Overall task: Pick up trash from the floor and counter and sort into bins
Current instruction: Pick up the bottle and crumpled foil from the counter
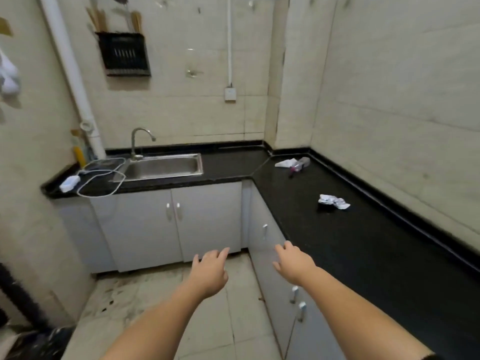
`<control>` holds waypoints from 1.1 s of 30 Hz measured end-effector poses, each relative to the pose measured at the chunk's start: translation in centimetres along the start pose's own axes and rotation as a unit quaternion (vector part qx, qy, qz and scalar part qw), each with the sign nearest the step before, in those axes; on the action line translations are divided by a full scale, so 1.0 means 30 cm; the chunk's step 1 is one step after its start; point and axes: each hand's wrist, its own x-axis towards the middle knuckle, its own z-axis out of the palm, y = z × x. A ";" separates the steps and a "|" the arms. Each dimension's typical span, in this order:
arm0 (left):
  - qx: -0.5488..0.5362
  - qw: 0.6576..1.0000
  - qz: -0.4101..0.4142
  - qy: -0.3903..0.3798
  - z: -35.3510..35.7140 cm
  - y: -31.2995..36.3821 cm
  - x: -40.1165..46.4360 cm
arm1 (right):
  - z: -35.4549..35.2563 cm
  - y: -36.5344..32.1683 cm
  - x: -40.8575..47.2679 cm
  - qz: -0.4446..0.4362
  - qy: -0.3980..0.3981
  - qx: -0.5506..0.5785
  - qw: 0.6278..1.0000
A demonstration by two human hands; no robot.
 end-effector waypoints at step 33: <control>0.109 0.949 0.266 -0.128 -0.086 0.455 1.917 | -0.111 0.848 1.233 0.332 0.041 0.100 0.937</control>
